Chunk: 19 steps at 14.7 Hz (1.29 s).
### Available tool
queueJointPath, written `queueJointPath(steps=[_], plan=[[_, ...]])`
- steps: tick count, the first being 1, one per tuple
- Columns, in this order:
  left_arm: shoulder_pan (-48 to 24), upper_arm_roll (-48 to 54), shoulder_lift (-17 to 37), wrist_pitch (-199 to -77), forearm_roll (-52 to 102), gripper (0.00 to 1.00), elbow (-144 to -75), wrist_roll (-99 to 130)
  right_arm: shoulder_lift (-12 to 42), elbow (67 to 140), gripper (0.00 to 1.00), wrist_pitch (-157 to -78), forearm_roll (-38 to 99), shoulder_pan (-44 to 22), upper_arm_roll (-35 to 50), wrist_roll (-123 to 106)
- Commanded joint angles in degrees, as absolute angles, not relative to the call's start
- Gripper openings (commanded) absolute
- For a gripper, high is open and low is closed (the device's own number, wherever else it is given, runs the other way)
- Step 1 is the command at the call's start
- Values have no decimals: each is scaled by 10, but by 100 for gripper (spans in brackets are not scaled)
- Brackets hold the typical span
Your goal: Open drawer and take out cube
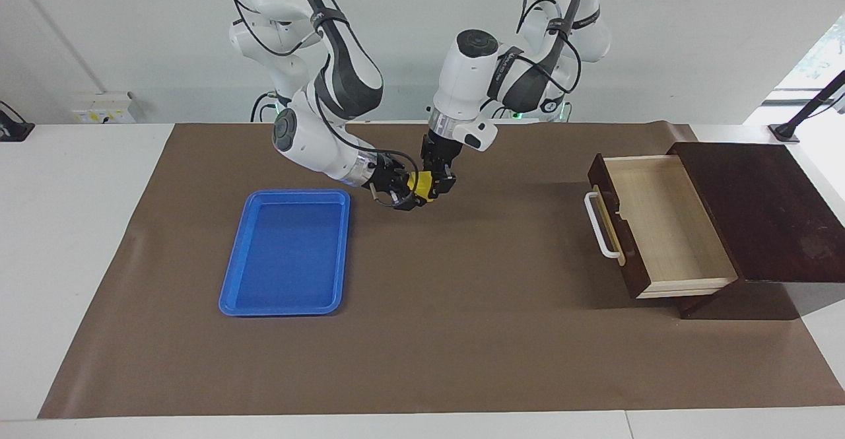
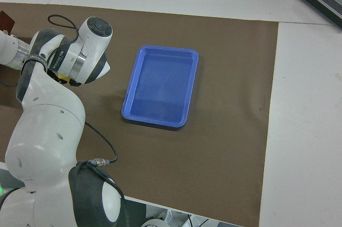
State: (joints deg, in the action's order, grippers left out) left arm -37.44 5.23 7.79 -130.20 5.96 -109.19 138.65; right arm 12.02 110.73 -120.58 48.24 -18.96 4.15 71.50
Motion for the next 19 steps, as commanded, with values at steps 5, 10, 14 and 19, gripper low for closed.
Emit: queueJointPath(steps=[5, 10, 14, 19], plan=[[-358, 41, 62, -1273, 52, 100, -1098, 1359, 125, 1083, 0, -1195, 502, -178, 40, 731], [-256, 40, 67, -1190, -29, 100, -1072, 1210, 128, 1057, 0, -1161, 504, -121, 38, 731], [-173, 40, 67, -1143, -119, 100, -1070, 1112, 152, 1033, 0, -1163, 505, -28, 35, 716], [-70, 39, 69, -1149, -191, 100, -1070, 1014, 197, 1044, 0, -1135, 500, 78, 33, 623]])
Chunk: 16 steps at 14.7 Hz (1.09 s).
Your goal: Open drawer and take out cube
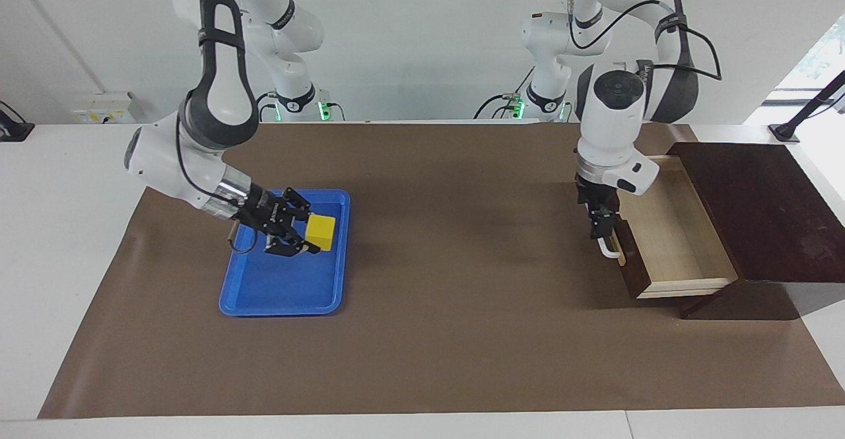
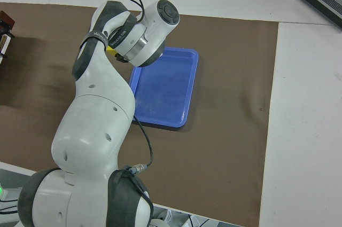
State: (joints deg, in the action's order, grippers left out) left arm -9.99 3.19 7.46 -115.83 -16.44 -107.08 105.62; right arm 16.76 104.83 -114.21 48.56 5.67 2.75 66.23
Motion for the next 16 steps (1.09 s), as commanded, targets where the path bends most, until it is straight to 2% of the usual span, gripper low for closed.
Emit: queueJointPath(steps=[1, 8, 11, 16], plan=[[-48, 39, 71, -1155, -202, 100, -1067, 986, 205, 1053, 0, -1135, 497, 86, 33, 604], [66, 40, 81, -1201, -214, 100, -1062, 875, 231, 1106, 0, -1167, 499, 120, 33, 515], [66, 43, 80, -1201, -202, 100, -1065, 852, 228, 1129, 0, -1195, 504, 113, 33, 492], [43, 54, 72, -1174, -147, 100, -1049, 831, 224, 1143, 0, -1200, 504, 113, 33, 471]])
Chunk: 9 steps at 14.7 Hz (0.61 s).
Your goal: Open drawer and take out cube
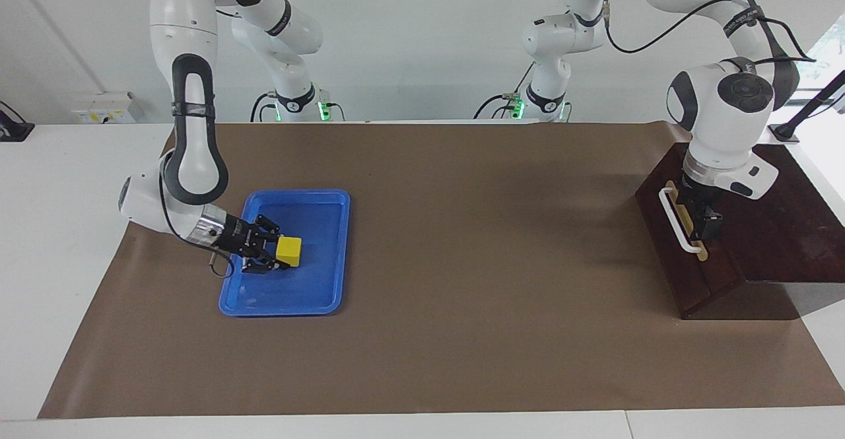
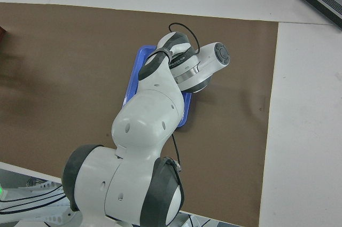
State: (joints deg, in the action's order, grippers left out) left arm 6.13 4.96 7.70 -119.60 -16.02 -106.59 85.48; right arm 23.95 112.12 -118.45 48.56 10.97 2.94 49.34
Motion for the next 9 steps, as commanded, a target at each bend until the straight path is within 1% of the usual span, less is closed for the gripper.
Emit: queueJointPath(steps=[1, 2, 3, 4, 5, 6, 7, 9], plan=[[32, 56, 72, -1141, -143, 100, -1028, 811, 224, 1143, 0, -1200, 504, 114, 33, 470], [31, 60, 67, -1110, -115, 100, -1016, 780, 224, 1144, 0, -1199, 504, 113, 33, 467], [29, 62, 58, -1084, -73, 100, -1001, 702, 224, 1148, 23, -1201, 504, 113, 33, 462], [28, 63, 42, -1047, -54, 100, -984, 600, 224, 1150, 43, -1205, 504, 113, 33, 454], [24, 62, 36, -1001, -48, 100, -970, 513, 224, 1150, 80, -1205, 503, 113, 33, 449], [23, 63, 33, -968, -41, 100, -959, 446, 224, 1150, 100, -1203, 499, 114, 33, 448], [19, 63, 32, -935, -32, 100, -955, 379, 224, 1148, 100, -1201, 497, 114, 33, 448], [16, 63, -1, -902, -25, 100, -972, 272, 224, 1139, 100, -1194, 497, 116, 33, 453]])
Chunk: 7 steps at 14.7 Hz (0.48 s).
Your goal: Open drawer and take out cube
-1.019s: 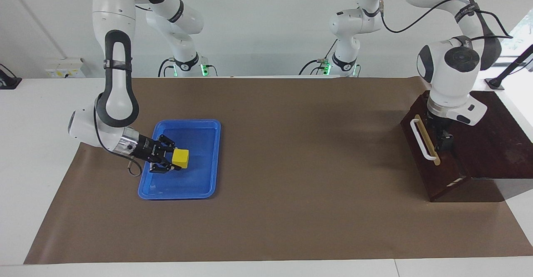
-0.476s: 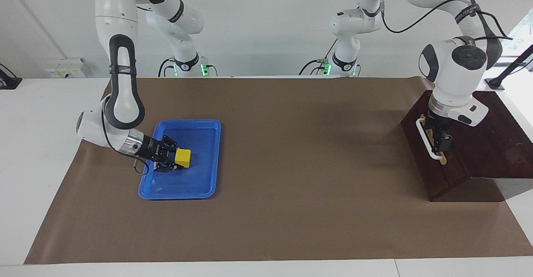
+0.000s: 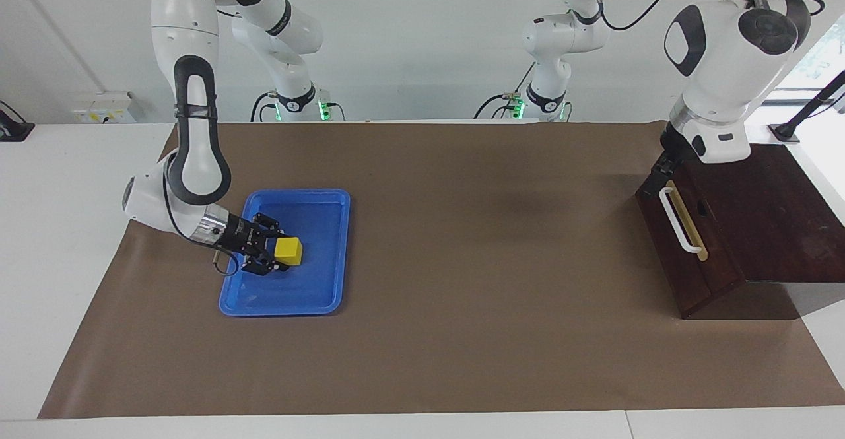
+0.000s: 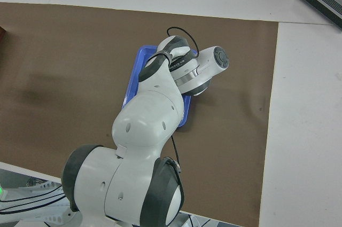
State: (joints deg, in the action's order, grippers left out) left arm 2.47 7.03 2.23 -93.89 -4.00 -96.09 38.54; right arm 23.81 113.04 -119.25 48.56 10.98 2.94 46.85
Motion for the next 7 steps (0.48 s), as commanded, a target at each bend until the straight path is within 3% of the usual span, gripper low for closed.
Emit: queueJointPath(steps=[1, 4, 7], plan=[[11, 62, -1, -882, -14, 100, -970, 241, 224, 1129, 100, -1184, 497, 117, 33, 457], [5, 57, 3, -881, 23, 100, -963, 228, 215, 1080, 100, -1139, 476, 113, 33, 513], [6, 65, 10, -873, 21, 100, -955, 198, 201, 997, 100, -1063, 372, 112, 34, 535]])
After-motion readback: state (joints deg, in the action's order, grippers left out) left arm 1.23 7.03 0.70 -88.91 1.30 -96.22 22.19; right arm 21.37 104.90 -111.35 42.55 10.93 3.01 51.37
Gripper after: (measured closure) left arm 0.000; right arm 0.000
